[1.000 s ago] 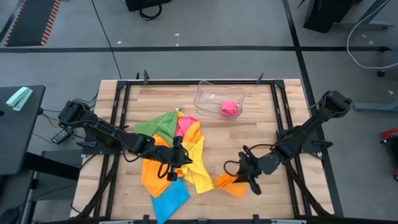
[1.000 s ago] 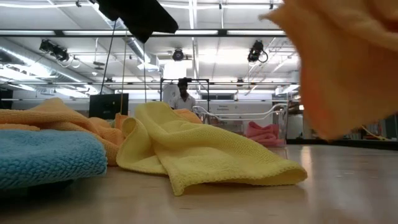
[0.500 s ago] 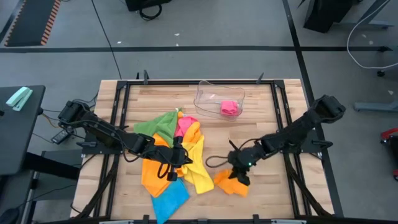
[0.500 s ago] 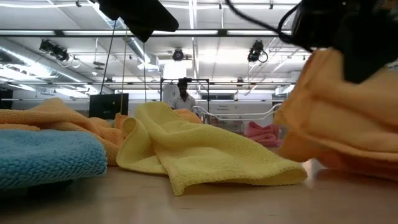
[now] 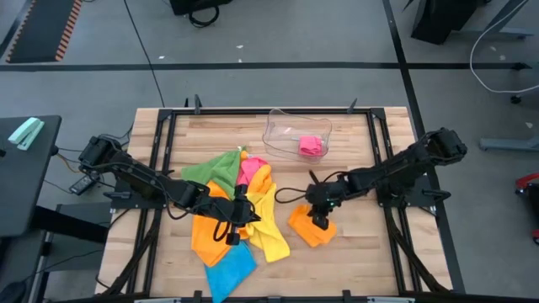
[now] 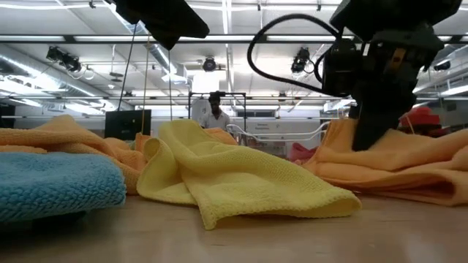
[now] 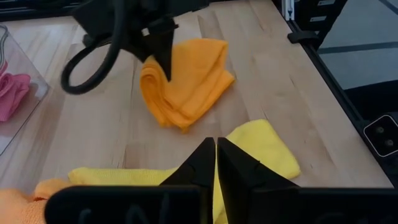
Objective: Fold microfiber towels
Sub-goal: Fold the right orange microfiber cloth
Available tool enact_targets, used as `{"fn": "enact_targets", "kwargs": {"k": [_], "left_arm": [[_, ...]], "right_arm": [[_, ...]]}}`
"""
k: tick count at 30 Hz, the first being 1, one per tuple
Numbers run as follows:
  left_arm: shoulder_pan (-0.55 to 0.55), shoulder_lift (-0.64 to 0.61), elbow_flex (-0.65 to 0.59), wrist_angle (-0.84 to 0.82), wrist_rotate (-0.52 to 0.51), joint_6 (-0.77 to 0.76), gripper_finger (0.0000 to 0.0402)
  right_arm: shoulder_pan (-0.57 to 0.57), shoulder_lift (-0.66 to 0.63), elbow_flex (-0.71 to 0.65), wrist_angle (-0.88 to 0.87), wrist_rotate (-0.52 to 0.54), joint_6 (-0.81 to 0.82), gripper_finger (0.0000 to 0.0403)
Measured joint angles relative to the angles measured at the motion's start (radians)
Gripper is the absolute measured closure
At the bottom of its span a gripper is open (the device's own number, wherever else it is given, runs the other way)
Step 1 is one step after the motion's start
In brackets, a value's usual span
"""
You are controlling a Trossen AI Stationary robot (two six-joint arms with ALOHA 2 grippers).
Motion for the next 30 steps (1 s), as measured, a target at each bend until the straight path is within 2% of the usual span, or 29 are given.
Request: {"fn": "enact_targets", "kwargs": {"k": [6,9,13,17,20,22,24,30], "left_arm": [[0.000,0.000,0.000,0.000,0.000,0.000,0.0372],[0.000,0.003,0.000,0.002,0.000,0.000,0.0369],[0.000,0.015,0.000,0.002,0.007,-0.007,0.0370],[-0.001,0.025,-0.002,-0.001,0.019,-0.011,0.0376],[-0.001,0.030,0.000,0.002,0.020,-0.010,0.0378],[-0.002,0.031,0.000,0.003,0.021,-0.010,0.0375],[-0.002,0.031,0.000,0.003,0.021,-0.010,0.0371],[0.003,0.031,0.000,0.004,0.019,0.021,0.0363]], "right_arm": [[-0.052,0.000,0.000,-0.061,0.034,-0.030,0.0250],[-0.099,-0.009,0.000,-0.110,0.031,-0.048,0.0212],[-0.157,-0.071,0.000,-0.161,0.028,-0.087,0.0187],[-0.181,-0.148,0.000,-0.198,0.024,-0.146,0.0182],[-0.115,-0.185,0.000,-0.191,-0.004,-0.209,0.0184],[-0.037,-0.197,0.000,-0.173,0.033,-0.214,0.0186],[0.054,-0.197,0.000,-0.130,0.124,-0.201,0.0186],[0.336,-0.123,0.000,-0.027,0.497,-0.176,0.0187]]}}
